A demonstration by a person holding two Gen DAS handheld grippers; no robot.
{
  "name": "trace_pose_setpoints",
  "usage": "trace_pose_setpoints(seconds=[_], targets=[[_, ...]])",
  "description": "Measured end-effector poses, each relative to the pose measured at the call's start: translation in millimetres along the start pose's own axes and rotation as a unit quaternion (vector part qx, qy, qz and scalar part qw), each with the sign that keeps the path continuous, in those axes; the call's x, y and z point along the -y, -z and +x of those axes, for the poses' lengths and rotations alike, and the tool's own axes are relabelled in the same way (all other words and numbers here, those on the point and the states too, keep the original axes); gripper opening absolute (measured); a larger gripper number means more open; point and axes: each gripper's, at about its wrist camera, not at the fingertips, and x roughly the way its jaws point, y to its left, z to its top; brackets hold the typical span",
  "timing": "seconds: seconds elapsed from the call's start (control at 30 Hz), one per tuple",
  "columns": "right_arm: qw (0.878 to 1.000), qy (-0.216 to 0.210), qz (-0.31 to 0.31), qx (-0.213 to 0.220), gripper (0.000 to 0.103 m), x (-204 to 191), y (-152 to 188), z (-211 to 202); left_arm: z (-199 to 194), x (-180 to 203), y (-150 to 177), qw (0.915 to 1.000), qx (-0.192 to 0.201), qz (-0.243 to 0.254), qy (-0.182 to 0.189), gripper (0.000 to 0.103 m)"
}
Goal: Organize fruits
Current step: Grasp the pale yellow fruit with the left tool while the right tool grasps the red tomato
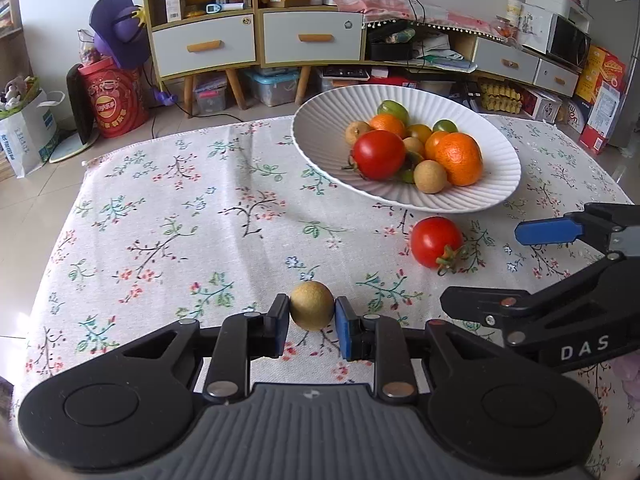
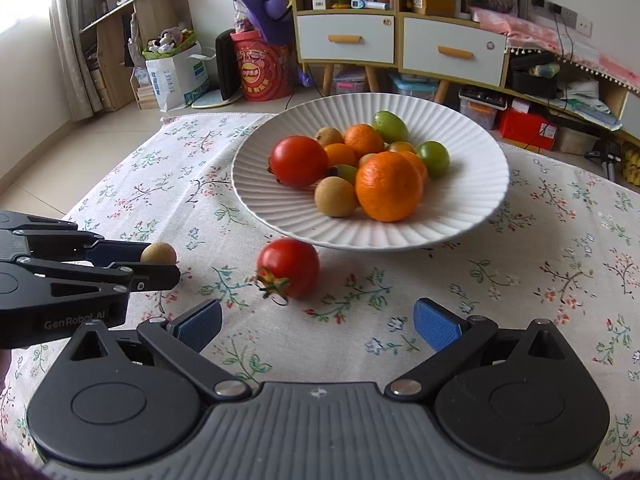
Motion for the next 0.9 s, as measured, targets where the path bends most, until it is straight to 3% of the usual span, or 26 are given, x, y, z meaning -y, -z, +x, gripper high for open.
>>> trace_pose_setpoints(seconds=[0.13, 0.33, 0.9], targets=[[1.000, 0.000, 0.008, 0.002, 0.100, -4.9, -3.9, 4.0, -4.3, -5.1, 1.2, 1.0000, 0.002, 0.002, -0.003, 0.017], [1.000, 0.001, 0.023, 0.004, 0.088, -12.4, -8.4, 8.0, -5.9, -7.7, 1.9, 1.0000, 0.002, 0.003, -0.002, 0.017], [0.999, 0.017, 0.037, 0.005, 0.039, -11.7, -13.2, 9.2, -11.1, -12.1, 4.2, 1.0000, 0.003, 0.005, -0.002, 0.017]])
